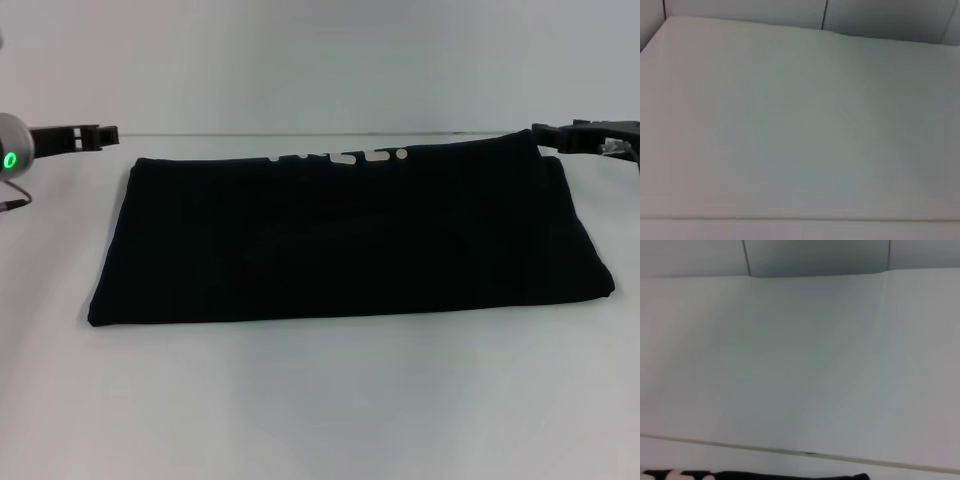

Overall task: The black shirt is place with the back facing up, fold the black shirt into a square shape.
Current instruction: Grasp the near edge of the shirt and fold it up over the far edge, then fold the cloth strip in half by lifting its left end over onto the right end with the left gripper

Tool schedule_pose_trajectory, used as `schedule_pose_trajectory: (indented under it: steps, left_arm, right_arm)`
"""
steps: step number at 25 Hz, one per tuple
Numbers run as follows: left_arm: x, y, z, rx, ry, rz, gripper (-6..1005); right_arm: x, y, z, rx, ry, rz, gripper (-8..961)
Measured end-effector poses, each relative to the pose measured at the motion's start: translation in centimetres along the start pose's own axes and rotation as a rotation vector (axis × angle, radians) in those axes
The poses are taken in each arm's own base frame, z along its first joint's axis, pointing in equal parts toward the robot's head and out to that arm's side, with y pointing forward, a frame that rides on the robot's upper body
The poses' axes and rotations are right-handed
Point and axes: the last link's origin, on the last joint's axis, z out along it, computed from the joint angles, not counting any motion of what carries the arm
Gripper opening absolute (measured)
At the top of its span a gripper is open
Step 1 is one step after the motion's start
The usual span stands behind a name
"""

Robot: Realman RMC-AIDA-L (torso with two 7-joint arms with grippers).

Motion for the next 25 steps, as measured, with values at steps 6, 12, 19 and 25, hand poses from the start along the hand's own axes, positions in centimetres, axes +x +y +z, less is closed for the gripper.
schedule_pose_trajectory:
  steps: [6,12,19,25]
  left_arm:
    - [-0.9,0.1,-2.3,-0.163,-0.108,-0.027,624]
    - [-2.7,0.3,-6.3,-0.378,-0.215,-0.065,887]
    - [-5.2,-0.7,-8.3,-0.441,-0.285,-0.11,892]
    - [-7.0,-1.8,-9.1,-0.423,-0.321,-0.139,892]
  right_arm:
    - [0.5,-1.1,-2.6,-0.142,-0.033,0.102,650]
    - [3.4,-2.8,-6.8,-0.298,0.008,0.165,657]
    - [5.9,-3.6,-9.6,-0.382,0.068,0.218,654]
    - [7.0,-5.0,-11.2,-0.379,0.119,0.251,654]
